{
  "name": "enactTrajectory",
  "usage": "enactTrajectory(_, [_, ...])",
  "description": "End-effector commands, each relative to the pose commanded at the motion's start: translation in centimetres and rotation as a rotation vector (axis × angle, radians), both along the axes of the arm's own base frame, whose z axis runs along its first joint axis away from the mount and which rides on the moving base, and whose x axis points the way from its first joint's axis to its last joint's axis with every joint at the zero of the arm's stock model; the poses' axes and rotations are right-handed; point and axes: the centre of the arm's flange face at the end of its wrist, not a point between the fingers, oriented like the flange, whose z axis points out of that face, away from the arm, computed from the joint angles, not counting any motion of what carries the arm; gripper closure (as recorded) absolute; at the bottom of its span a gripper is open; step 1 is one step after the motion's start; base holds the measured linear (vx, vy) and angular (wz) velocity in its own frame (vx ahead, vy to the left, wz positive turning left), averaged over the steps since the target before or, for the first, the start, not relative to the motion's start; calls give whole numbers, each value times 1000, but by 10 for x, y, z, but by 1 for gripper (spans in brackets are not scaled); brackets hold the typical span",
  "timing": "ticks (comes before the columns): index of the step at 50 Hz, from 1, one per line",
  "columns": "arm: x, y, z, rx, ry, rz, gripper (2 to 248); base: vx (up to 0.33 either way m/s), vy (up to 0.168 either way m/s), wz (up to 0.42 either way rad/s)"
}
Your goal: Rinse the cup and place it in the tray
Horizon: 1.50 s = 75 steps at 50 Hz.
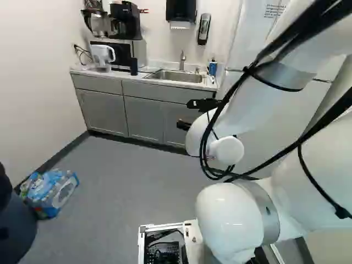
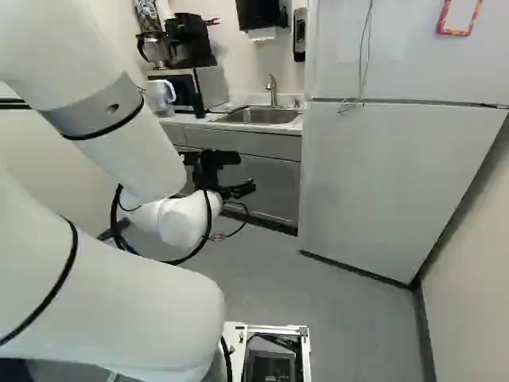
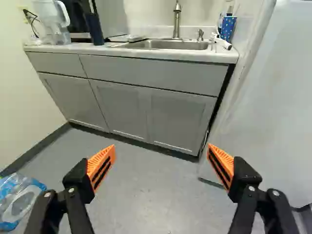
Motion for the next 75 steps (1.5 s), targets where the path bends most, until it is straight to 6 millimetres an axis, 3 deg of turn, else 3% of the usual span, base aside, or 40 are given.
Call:
enactTrajectory(27, [3, 0, 1, 0, -2, 0, 3, 0, 0, 0])
enactTrajectory(75, [86, 0, 51, 0, -87, 0, 3, 0, 0, 0])
